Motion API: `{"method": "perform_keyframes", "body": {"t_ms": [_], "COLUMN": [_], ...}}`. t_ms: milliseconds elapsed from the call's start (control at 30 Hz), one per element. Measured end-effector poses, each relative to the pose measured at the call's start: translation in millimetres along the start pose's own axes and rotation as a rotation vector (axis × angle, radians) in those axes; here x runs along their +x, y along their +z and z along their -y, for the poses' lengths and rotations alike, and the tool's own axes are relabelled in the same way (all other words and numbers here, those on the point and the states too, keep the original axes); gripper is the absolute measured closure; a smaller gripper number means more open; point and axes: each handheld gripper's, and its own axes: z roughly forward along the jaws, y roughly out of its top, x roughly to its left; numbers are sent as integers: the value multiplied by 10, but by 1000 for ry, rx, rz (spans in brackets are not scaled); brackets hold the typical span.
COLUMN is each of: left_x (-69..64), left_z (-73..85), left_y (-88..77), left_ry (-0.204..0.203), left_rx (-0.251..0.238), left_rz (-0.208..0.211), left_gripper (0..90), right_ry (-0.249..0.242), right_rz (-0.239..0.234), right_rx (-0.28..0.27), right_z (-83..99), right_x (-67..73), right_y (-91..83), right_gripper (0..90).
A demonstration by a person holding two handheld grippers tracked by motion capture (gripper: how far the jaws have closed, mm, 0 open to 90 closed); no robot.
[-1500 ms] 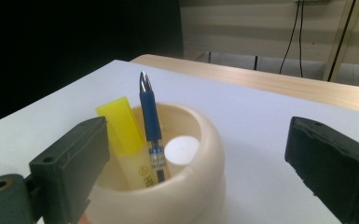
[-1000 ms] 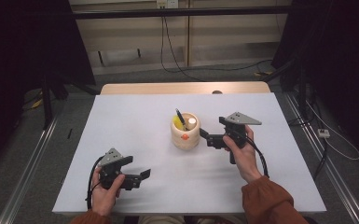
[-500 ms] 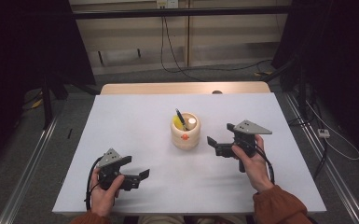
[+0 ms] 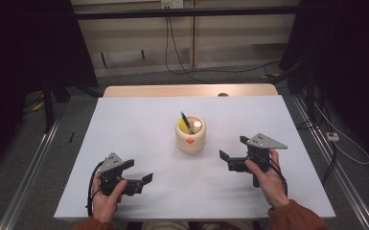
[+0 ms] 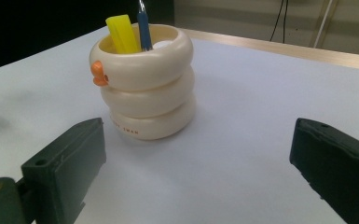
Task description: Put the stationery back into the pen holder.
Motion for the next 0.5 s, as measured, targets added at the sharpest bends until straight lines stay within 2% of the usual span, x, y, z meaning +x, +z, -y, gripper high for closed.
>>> {"method": "perform_keyframes", "body": {"t_ms": [500], "left_x": [-14], "left_z": [5], "left_y": [-13], "left_ry": [1], "left_rx": [-8], "left_rz": [-14], "left_gripper": [62], "right_ry": [19], "right_rz": [42], "right_rx": [26], "right_z": [207], "right_x": [-124], "right_y": [-272], "right_gripper": [35]}}
